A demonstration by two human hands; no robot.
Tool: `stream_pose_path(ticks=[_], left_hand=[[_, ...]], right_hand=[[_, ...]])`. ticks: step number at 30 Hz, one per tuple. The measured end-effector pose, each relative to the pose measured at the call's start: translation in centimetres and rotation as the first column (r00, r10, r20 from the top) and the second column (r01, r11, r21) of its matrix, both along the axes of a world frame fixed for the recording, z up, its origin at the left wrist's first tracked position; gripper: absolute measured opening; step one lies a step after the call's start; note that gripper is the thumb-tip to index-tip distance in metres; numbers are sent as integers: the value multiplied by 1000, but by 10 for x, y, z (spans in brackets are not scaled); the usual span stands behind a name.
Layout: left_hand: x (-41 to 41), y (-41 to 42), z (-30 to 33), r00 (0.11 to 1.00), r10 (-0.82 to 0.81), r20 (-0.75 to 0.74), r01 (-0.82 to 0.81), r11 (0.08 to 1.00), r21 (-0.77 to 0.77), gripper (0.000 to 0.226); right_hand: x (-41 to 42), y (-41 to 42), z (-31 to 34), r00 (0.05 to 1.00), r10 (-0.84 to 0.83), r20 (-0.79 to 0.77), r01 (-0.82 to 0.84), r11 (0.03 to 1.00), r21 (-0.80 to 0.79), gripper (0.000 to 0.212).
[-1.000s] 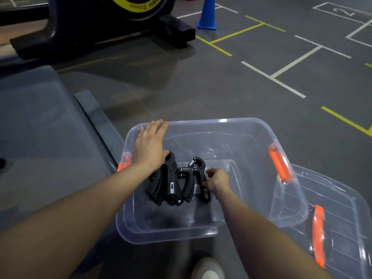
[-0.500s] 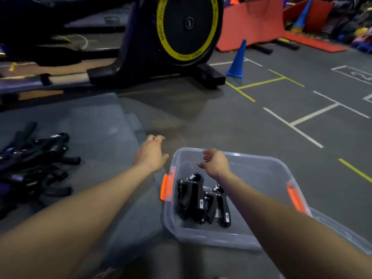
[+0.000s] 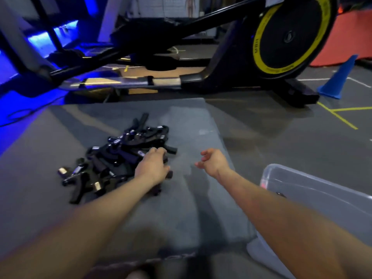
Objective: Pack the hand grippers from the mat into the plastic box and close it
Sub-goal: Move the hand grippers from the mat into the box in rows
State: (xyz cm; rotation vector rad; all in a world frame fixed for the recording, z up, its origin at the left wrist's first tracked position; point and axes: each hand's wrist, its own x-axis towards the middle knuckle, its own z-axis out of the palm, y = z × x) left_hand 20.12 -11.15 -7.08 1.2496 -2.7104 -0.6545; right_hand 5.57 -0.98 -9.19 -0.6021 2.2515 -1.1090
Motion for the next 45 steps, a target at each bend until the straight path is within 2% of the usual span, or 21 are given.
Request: stream_pose_path(ticks=[4,13,19,23,26,29,32,35,38,40,42,43,45], left_hand=[[34,-33,-8,989,146,-35,-144,988,50,47],[39,-83,-33,908,408,-100,-381,900,210,50],[28,-98,-58,762,641,-98,-550,719,426,60],[22,-107,-66,641,758,-123,-579,582,571,63],[19,-113,-70,547,824,-149,-515,471,716,62],[16,-112,-65,447,881,-156,-383,346,856,44],[18,-112,-58,424,882,-203,-356,369,859,28],[21,-107,-47,433,877,-209,-360,381,851,24],[17,-97,-32,530,812,-243,-360,475,803,10],[11,-88,-24,612,744,-266,-344,554,758,14],[4,-75,-17,677,679,-285,-332,627,705,21],[0,-69,-14,704,648,-291,-325,658,679,22],[-7,-55,-9,759,582,-291,-300,709,638,19]], right_hand=[[26,-47,-12,998,62,30,-61,998,-24,45],[48,-95,-32,991,119,63,-115,991,-61,43],[50,-118,-39,986,140,91,-133,988,-80,40],[53,-127,-48,986,156,63,-150,985,-88,42],[51,-129,-50,985,156,72,-148,984,-100,41],[50,-129,-49,985,154,79,-145,983,-112,42],[47,-125,-44,985,144,98,-131,983,-126,41],[42,-116,-37,988,132,81,-122,985,-124,41],[35,-101,-25,991,90,101,-73,983,-167,38],[30,-88,-15,989,47,139,-15,975,-223,32],[24,-75,-3,986,21,164,23,966,-259,11],[22,-67,3,984,12,180,40,958,-284,9],[16,-52,15,962,15,273,77,943,-323,27]])
